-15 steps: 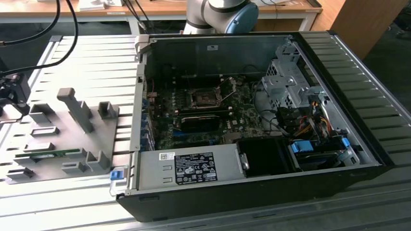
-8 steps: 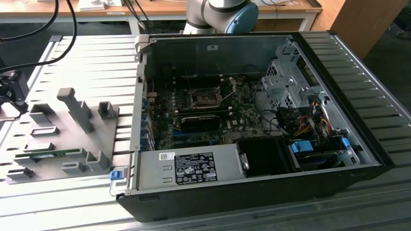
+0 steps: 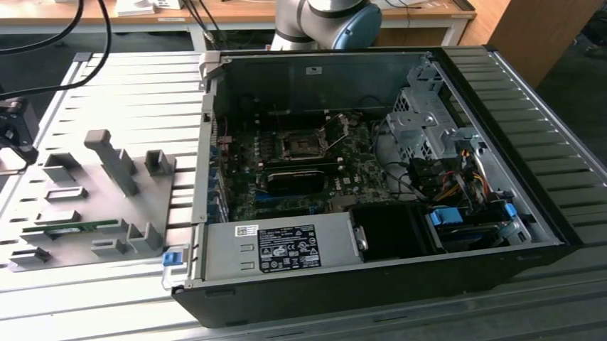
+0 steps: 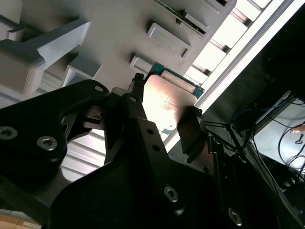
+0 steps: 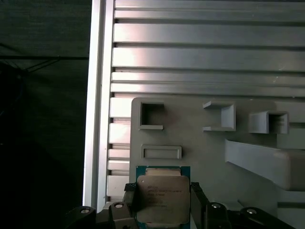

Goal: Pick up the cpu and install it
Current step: 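Pick up the cpu and move it towards the insertion slot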

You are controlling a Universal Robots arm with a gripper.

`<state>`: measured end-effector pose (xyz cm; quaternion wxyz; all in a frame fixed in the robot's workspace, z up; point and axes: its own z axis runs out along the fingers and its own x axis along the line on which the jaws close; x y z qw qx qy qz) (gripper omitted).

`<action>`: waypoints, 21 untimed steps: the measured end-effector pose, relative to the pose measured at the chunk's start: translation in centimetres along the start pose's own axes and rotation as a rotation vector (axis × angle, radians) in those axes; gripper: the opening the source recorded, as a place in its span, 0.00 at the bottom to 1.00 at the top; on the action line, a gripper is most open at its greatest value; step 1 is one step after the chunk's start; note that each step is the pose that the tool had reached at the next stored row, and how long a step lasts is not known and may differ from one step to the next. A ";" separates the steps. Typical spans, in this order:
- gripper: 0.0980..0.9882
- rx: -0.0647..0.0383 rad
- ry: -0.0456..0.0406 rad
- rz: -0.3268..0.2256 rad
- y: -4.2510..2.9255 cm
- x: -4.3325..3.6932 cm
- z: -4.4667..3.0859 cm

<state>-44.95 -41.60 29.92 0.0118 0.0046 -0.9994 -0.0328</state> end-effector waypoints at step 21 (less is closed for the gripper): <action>0.49 0.000 -0.0001 0.000 0.42 0.11 -4.92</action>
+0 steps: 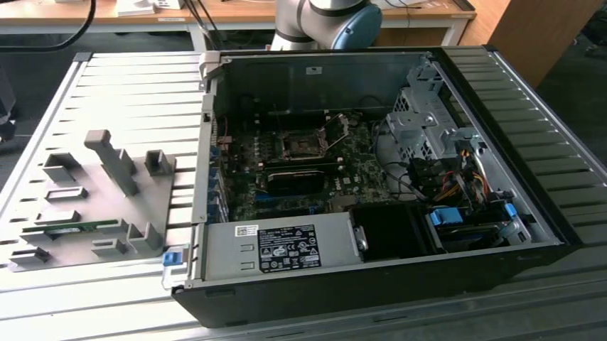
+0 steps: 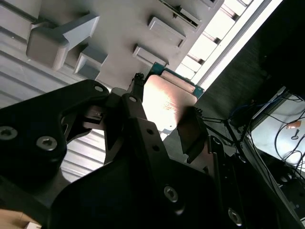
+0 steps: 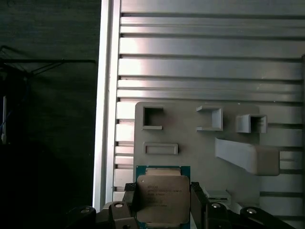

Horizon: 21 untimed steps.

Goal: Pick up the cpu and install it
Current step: 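Pick up the cpu and move it towards the insertion slot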

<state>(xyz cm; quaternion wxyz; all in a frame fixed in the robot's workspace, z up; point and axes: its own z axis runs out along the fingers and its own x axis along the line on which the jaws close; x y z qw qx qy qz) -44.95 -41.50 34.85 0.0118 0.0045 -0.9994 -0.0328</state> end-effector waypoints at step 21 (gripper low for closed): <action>0.49 0.000 -0.0005 0.001 0.49 0.06 -5.00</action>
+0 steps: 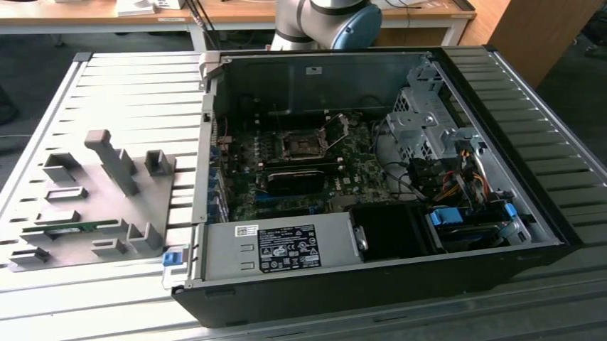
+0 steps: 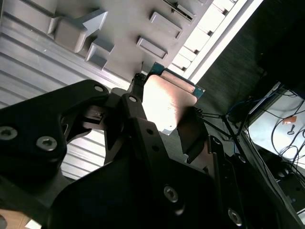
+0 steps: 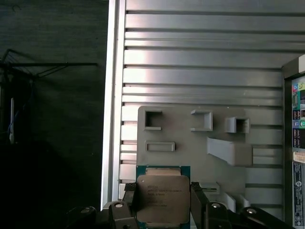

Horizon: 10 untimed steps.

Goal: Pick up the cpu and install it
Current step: 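Pick up the cpu and move it towards the insertion slot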

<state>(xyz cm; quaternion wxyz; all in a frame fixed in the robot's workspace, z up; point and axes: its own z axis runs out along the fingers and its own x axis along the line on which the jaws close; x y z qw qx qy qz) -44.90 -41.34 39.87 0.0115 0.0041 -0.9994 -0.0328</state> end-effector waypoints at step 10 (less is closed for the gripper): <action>0.49 0.000 0.0002 0.000 -0.02 -1.26 -0.04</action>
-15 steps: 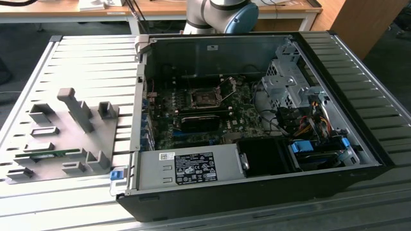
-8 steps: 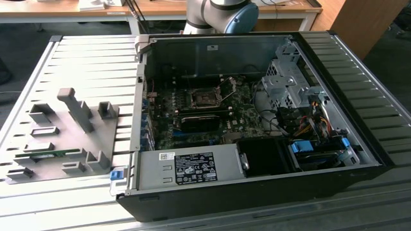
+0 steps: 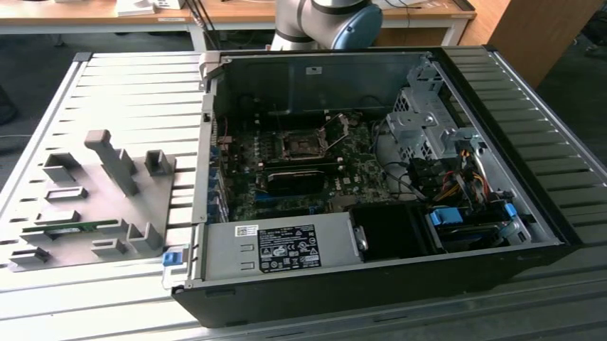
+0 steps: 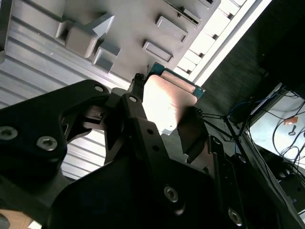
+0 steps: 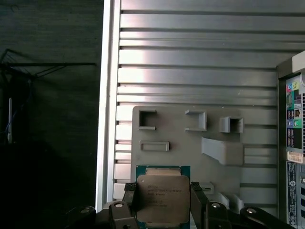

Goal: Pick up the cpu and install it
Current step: 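Pick up the cpu and move it towards the insertion slot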

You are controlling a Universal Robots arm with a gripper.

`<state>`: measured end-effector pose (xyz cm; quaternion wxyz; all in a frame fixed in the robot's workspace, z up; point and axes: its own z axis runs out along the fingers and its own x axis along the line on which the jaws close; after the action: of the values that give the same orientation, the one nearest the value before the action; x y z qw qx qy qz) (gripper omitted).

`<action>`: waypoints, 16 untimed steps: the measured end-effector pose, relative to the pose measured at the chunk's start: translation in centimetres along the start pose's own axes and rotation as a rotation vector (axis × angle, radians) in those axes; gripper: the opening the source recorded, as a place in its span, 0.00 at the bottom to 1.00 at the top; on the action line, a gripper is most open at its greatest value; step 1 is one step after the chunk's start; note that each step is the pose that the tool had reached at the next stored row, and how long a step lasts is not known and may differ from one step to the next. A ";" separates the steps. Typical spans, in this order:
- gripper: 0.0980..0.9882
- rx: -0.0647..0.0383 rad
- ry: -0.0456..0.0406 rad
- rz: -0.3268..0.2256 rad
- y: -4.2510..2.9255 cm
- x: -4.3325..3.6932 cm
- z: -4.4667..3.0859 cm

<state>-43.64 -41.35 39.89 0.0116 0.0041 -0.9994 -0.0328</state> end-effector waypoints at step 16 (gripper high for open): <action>0.49 0.000 0.0000 0.000 -0.02 -3.07 -0.07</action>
<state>-40.57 -41.35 39.89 0.0116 0.0041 -0.9994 -0.0328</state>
